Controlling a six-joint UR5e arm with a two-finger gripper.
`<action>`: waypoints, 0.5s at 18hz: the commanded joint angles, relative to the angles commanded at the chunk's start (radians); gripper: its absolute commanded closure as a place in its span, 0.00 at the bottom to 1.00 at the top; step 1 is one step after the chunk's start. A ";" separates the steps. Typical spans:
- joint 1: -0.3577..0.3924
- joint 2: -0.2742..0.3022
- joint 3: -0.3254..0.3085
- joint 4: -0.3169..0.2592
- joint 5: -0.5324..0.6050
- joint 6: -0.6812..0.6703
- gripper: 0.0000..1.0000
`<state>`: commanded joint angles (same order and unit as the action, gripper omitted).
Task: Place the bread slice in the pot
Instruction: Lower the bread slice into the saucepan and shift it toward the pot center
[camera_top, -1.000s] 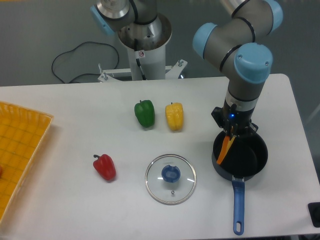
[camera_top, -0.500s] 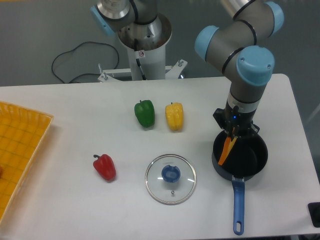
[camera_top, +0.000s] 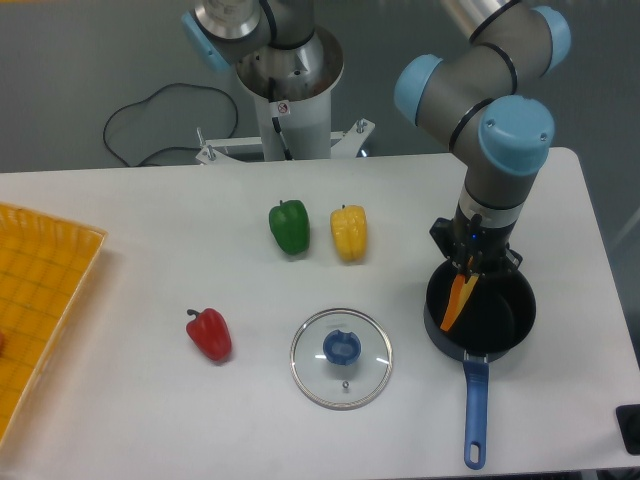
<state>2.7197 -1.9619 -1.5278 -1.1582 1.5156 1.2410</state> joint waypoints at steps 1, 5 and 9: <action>0.000 -0.005 0.000 0.000 0.000 -0.002 0.85; 0.000 -0.006 0.000 0.000 0.000 -0.002 0.85; 0.003 -0.008 0.023 0.000 0.000 -0.003 0.85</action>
<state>2.7228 -1.9696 -1.5049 -1.1582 1.5156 1.2379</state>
